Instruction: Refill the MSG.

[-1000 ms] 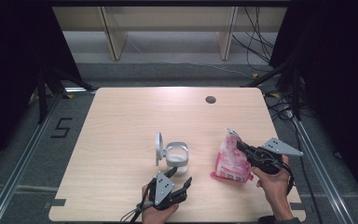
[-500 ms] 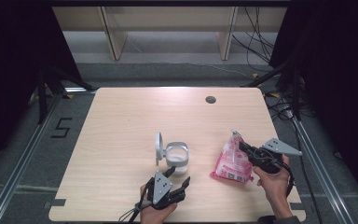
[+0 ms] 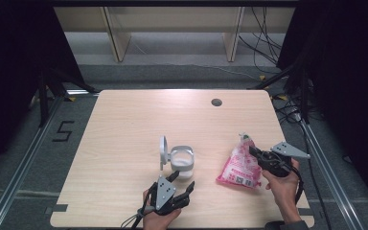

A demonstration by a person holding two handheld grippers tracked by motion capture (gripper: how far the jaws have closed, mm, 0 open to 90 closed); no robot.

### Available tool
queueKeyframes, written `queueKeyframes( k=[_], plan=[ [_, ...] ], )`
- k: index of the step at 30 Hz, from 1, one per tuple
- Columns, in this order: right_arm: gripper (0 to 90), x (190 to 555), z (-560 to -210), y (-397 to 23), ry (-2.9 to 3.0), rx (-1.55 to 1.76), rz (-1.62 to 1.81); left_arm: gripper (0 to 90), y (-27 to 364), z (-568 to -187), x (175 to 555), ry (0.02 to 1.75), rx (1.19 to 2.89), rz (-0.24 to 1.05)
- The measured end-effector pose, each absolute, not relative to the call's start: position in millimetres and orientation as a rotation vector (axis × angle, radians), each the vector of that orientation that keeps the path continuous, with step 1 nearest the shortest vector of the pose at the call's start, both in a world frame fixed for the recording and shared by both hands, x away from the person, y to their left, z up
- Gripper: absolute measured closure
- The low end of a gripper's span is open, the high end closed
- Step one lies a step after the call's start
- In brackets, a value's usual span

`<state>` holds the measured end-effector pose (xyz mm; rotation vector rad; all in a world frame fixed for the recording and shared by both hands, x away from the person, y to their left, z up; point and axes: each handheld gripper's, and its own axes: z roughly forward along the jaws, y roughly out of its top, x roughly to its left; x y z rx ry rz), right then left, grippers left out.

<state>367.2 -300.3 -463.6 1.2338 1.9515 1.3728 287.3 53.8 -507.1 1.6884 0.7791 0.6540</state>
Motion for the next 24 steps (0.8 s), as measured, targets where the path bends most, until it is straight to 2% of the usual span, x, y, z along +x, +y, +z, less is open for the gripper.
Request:
queueKeyframes(
  k=[16,24],
  plan=[
    [84.8,370.3,-467.4,-305.1,1.945,1.28,1.311,36.7,56.9,-504.8,284.6,0.812,1.672,0.648],
    [75.7,370.1,-468.0,-306.9,1.926,1.32,1.284,36.7,56.9,-505.6,286.4,0.797,1.669,0.66]
  ],
)
